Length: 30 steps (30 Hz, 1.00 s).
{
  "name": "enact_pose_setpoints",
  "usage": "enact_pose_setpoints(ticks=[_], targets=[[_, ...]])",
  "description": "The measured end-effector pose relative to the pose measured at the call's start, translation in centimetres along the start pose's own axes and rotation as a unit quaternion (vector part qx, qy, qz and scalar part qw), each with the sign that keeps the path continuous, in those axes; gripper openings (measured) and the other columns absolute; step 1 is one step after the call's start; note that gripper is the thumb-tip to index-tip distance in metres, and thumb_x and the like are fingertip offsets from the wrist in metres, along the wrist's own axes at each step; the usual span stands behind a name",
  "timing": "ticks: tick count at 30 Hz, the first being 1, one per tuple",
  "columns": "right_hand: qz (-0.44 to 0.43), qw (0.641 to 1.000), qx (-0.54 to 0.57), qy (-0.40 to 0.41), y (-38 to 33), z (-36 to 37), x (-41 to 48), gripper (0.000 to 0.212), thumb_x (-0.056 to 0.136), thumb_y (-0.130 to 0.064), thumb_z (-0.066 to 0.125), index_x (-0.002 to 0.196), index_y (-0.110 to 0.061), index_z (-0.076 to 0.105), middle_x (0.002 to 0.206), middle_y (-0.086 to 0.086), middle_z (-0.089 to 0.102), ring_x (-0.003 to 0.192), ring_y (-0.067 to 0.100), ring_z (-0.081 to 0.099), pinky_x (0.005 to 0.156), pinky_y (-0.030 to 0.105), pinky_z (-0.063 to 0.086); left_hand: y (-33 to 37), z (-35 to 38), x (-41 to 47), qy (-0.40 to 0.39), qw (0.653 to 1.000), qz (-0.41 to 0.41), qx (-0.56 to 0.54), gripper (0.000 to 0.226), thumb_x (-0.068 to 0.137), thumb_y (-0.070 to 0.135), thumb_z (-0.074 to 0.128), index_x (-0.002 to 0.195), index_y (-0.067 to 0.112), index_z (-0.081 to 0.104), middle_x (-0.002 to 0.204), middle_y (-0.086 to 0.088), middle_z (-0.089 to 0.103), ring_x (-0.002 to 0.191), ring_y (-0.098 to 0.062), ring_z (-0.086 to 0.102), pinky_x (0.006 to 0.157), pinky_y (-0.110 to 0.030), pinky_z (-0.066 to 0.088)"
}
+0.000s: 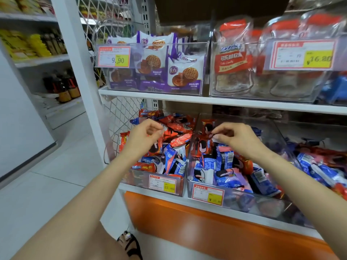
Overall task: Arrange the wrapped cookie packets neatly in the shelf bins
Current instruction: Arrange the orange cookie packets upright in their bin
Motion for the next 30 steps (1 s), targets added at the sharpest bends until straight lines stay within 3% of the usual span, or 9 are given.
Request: enact_pose_setpoints(ticks=[3, 7, 10, 15, 18, 22, 26, 28, 30], targets=[[-0.05, 0.998, -0.005, -0.027, -2.2, 1.9, -0.5, 0.007, 0.085, -0.017, 0.069, 0.09, -0.02, 0.071, 0.09, -0.002, 0.068, 0.078, 0.013, 0.059, 0.069, 0.011, 0.04, -1.6, -1.6, -0.6, -0.025, 0.997, -0.002, 0.079, 0.008, 0.084, 0.014, 0.067, 0.09, 0.015, 0.062, 0.088, 0.007, 0.064, 0.079, -0.003, 0.056, 0.067, -0.005, 0.04], [-0.102, 0.994, -0.028, -0.039, -4.1, 4.0, -0.9, 0.005, 0.085, -0.021, 0.068, 0.089, -0.023, 0.07, 0.088, -0.001, 0.063, 0.082, 0.015, 0.057, 0.074, 0.03, 0.045, -3.5, -1.8, -1.3, -0.087, 0.978, 0.016, 0.189, 0.013, 0.08, 0.01, 0.071, 0.081, 0.02, 0.062, 0.086, 0.004, 0.066, 0.077, -0.011, 0.059, 0.063, -0.009, 0.04], [-0.136, 0.988, -0.067, -0.034, -5.3, 5.3, -1.2, 0.011, 0.085, -0.024, 0.068, 0.096, -0.022, 0.07, 0.087, -0.005, 0.058, 0.083, 0.014, 0.047, 0.073, 0.028, 0.038, -4.0, -1.3, -1.6, -0.123, 0.948, 0.047, 0.291, 0.01, 0.08, 0.016, 0.071, 0.089, 0.018, 0.067, 0.09, 0.004, 0.063, 0.082, -0.012, 0.054, 0.07, -0.025, 0.043], [-0.183, 0.967, -0.154, -0.083, -7.0, 7.9, -1.5, 0.034, 0.084, -0.036, 0.068, 0.117, -0.035, 0.06, 0.111, -0.01, 0.057, 0.094, 0.007, 0.035, 0.081, 0.028, 0.027, -3.4, -0.2, -1.6, -0.115, 0.952, 0.082, 0.272, 0.014, 0.081, 0.02, 0.071, 0.094, 0.019, 0.066, 0.085, 0.011, 0.054, 0.081, -0.009, 0.048, 0.073, -0.029, 0.043], [-0.192, 0.955, -0.198, -0.109, -7.3, 9.4, -1.4, 0.038, 0.085, -0.034, 0.066, 0.121, -0.04, 0.057, 0.121, -0.011, 0.057, 0.11, 0.012, 0.04, 0.083, 0.03, 0.024, -3.0, -0.5, -0.9, -0.078, 0.958, 0.083, 0.263, 0.014, 0.081, 0.017, 0.07, 0.095, 0.017, 0.065, 0.089, 0.009, 0.055, 0.081, -0.009, 0.047, 0.071, -0.026, 0.038], [-0.196, 0.96, -0.183, -0.075, -7.5, 9.6, -0.6, 0.02, 0.084, -0.032, 0.067, 0.104, -0.031, 0.066, 0.106, -0.011, 0.065, 0.099, 0.014, 0.045, 0.077, 0.029, 0.019, -3.7, -1.3, -0.2, -0.059, 0.961, 0.057, 0.266, 0.013, 0.08, 0.014, 0.07, 0.091, 0.019, 0.064, 0.092, 0.006, 0.057, 0.084, -0.014, 0.053, 0.076, -0.032, 0.044], [-0.164, 0.982, -0.097, 0.011, -7.1, 7.4, 0.5, 0.014, 0.077, -0.029, 0.075, 0.09, -0.025, 0.072, 0.072, -0.017, 0.058, 0.078, 0.011, 0.043, 0.082, 0.034, 0.033, -4.1, -2.8, 0.3, -0.023, 0.958, 0.03, 0.285, 0.013, 0.08, 0.013, 0.07, 0.091, 0.015, 0.064, 0.095, 0.001, 0.057, 0.089, -0.018, 0.053, 0.072, -0.028, 0.038], [-0.12, 0.991, -0.027, 0.045, -6.4, 6.0, 1.0, 0.014, 0.074, -0.025, 0.078, 0.087, -0.024, 0.074, 0.065, -0.019, 0.049, 0.069, 0.01, 0.045, 0.072, 0.03, 0.033, -4.2, -4.2, 0.5, 0.007, 0.959, 0.018, 0.282, 0.014, 0.081, 0.01, 0.069, 0.094, 0.013, 0.064, 0.097, -0.001, 0.056, 0.089, -0.018, 0.053, 0.074, -0.028, 0.039], [-0.083, 0.995, 0.038, 0.043, -5.7, 5.4, 1.4, 0.012, 0.073, -0.022, 0.078, 0.084, -0.024, 0.073, 0.066, -0.012, 0.057, 0.06, 0.004, 0.049, 0.063, 0.027, 0.037, -4.5, -5.5, 0.6, 0.031, 0.962, 0.003, 0.271, 0.015, 0.082, 0.007, 0.067, 0.096, 0.01, 0.064, 0.096, -0.003, 0.055, 0.083, -0.017, 0.053, 0.074, -0.027, 0.039]])
Point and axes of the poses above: each hand's wrist, its own x-axis towards the middle knuckle, its own z-axis out of the palm, y = z × x, the point moved 7 cm from there along x, towards the middle knuckle
